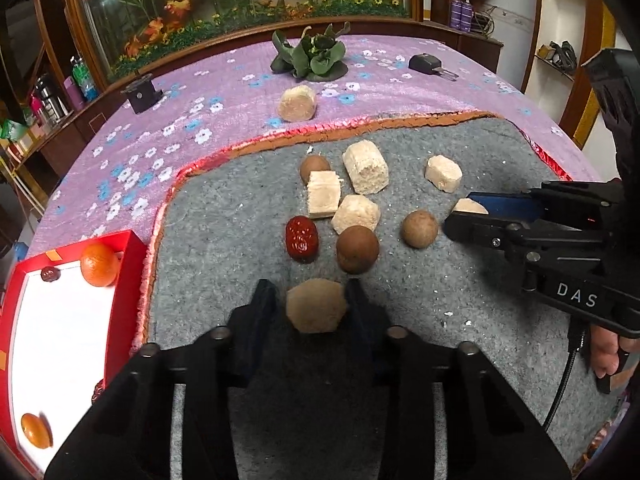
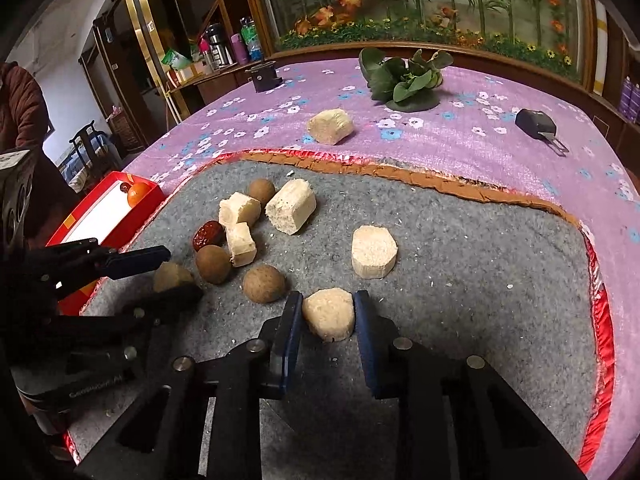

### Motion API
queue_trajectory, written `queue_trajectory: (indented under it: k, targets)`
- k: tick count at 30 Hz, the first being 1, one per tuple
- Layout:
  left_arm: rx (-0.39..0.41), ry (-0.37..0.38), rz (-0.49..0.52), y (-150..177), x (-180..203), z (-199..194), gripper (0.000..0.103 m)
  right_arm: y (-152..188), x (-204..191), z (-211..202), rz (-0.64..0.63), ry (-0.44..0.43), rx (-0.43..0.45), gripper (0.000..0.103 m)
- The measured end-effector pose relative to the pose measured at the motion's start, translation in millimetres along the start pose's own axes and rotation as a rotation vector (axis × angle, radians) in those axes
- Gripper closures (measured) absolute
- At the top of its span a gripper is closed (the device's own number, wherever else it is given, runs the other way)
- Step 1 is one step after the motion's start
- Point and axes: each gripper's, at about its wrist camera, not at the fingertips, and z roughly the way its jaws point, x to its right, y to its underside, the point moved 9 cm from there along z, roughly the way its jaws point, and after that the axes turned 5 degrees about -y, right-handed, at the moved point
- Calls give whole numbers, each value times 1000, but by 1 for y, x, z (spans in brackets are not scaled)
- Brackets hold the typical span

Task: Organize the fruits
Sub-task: 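Grasp the hexagonal beige cake with the left tool while the right grasps a round cake, then carry both beige cakes over the white tray and open both tools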

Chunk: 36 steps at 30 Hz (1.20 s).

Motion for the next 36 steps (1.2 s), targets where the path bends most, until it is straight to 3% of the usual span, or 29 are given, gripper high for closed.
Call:
queue_trajectory:
  k: [5, 16, 26, 36]
  targets:
    - [53, -65, 34, -4, 2, -11, 77, -2, -2, -6, 7, -21, 30, 77]
    - [198, -199, 3, -22, -25, -65, 77, -13, -9, -20, -1, -65, 106, 77]
    - [271, -211, -26, -30, -34, -98, 77, -13, -8, -21, 0, -66, 110, 77]
    - [296, -233, -53, -32, -47, -114, 77, -11, -9, -20, 7, -66, 106, 77]
